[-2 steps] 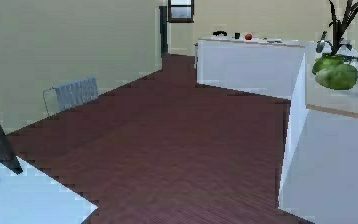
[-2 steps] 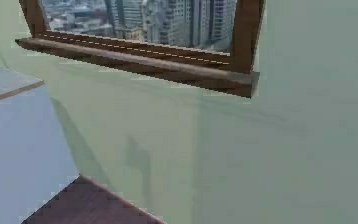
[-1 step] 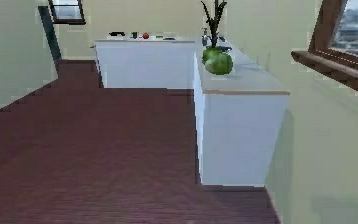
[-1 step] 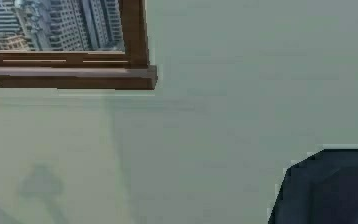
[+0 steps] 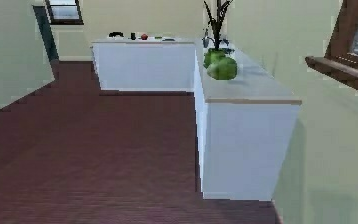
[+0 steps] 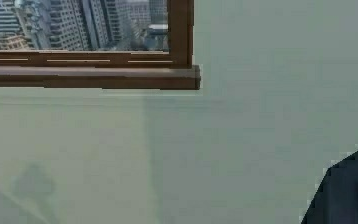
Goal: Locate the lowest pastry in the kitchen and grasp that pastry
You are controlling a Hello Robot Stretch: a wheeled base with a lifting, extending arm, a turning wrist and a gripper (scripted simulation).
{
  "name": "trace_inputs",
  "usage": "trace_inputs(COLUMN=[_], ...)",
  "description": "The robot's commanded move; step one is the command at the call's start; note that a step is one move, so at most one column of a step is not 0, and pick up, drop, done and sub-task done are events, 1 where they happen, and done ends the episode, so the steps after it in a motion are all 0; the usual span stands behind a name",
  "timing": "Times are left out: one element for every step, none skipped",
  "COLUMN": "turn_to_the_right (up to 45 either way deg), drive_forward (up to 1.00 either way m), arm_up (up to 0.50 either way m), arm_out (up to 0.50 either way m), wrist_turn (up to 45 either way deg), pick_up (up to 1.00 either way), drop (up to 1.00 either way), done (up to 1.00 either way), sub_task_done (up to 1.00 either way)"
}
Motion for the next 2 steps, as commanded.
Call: trace_inputs(turn_to_the_right=[-18.0,0.0], drive_forward=[0.00,1.00], arm_up=[0.00,0.00], arm_out=[0.00,0.00], wrist_turn=[0.0,0.0], pick_up=[0.00,0.00], drop=[0.00,0.00], done=[0.00,0.00], sub_task_done=[0.00,0.00])
